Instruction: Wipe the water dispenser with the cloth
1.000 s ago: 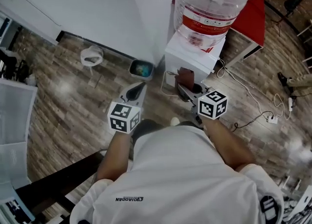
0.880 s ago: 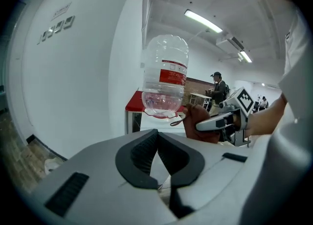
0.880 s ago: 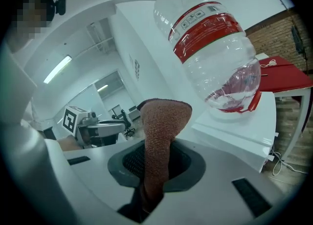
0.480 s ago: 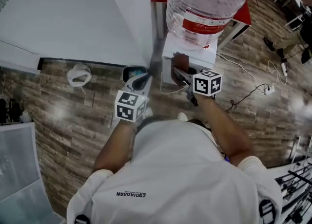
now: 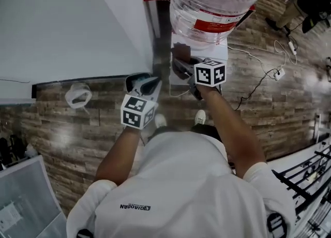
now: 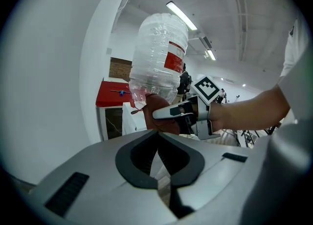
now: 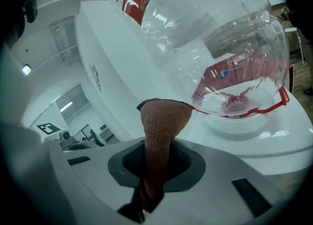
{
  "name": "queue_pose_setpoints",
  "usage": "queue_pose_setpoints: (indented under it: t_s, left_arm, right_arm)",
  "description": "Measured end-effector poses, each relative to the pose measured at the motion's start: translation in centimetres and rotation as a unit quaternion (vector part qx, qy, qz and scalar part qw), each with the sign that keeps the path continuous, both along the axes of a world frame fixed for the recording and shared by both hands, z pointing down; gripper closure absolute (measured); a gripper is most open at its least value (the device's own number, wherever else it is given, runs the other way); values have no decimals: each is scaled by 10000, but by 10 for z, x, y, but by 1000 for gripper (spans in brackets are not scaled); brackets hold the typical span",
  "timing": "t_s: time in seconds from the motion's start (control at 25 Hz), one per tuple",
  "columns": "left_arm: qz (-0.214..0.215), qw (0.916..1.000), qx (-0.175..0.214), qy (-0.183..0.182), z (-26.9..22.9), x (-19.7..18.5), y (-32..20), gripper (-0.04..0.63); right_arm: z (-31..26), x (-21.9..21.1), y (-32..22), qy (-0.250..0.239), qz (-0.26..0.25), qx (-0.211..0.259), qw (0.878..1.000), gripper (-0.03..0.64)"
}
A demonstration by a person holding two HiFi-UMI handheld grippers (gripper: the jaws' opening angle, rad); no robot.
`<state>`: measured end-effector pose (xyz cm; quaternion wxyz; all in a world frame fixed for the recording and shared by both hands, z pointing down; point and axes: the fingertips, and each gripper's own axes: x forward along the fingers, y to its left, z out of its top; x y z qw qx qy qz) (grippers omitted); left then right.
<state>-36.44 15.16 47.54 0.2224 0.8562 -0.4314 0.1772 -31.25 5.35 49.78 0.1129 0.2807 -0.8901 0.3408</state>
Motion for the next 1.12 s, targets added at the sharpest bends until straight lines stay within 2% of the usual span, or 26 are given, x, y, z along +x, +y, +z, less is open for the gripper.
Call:
queue_pose_setpoints:
  t_s: [0.2, 0.4, 0.68, 1.12]
  left_arm:
    - [-73, 9999, -72, 36, 5, -4, -6, 606]
    - [-76, 9999, -31, 58, 3, 4, -12, 606]
    - [-55, 10000, -44, 65, 4, 24, -19, 606]
    - [79, 10000, -19, 21, 2, 46, -24, 606]
  right_arm:
    - [6, -6, -4, 33, -16, -55, 10000, 561]
    - [18, 10, -12, 276, 17, -67, 9996, 561]
    - [27, 61, -16, 452, 249, -145, 9986, 561]
    - [33, 155, -30, 611, 1021, -204, 9927, 561]
